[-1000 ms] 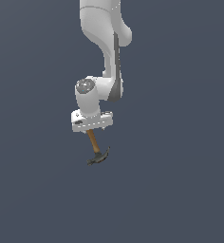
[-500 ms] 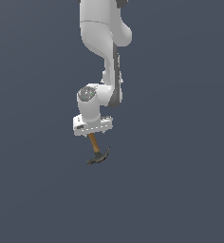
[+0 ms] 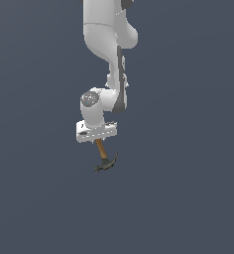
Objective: Pick up the object and move it to a goal position.
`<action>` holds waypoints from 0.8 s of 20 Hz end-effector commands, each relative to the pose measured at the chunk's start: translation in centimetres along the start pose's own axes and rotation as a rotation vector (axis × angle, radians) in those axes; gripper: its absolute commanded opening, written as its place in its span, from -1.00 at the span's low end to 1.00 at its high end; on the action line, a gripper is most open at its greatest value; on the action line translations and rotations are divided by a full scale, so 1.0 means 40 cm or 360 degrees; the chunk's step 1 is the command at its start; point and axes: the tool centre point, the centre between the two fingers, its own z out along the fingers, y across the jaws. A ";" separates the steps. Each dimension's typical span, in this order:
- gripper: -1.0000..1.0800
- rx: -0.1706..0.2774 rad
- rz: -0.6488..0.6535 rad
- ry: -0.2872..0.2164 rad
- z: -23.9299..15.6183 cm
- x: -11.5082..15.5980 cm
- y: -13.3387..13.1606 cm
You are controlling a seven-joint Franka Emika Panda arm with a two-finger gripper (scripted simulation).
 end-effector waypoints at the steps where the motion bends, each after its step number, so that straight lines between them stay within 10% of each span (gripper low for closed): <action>1: -1.00 0.0005 -0.0008 -0.0005 0.005 0.000 -0.009; 16: -1.00 0.0001 -0.0002 -0.0001 -0.023 -0.002 -0.163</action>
